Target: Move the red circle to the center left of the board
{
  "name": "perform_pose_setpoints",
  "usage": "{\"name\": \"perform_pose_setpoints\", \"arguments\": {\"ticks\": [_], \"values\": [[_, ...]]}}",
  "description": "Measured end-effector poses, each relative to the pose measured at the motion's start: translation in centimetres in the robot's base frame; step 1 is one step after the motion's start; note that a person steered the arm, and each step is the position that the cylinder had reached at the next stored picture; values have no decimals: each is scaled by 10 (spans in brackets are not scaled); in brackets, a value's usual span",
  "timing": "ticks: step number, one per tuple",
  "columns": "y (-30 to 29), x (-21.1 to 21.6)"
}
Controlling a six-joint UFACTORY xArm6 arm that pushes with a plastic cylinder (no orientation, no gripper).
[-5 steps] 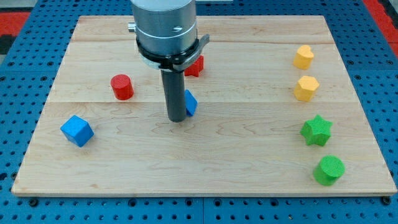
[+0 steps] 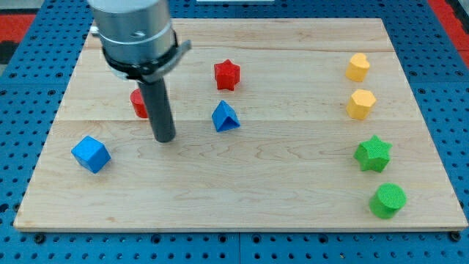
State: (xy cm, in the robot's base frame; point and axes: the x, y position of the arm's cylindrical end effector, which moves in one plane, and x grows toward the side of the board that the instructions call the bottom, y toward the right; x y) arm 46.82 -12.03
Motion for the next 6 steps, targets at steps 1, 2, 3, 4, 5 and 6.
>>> {"name": "perform_pose_setpoints", "arguments": {"ticks": [1,2,3,4,5,6], "values": [[19,-26],[38,-54],[-42,-71],[-74,-80],[-109,-103],[-148,-96]]}}
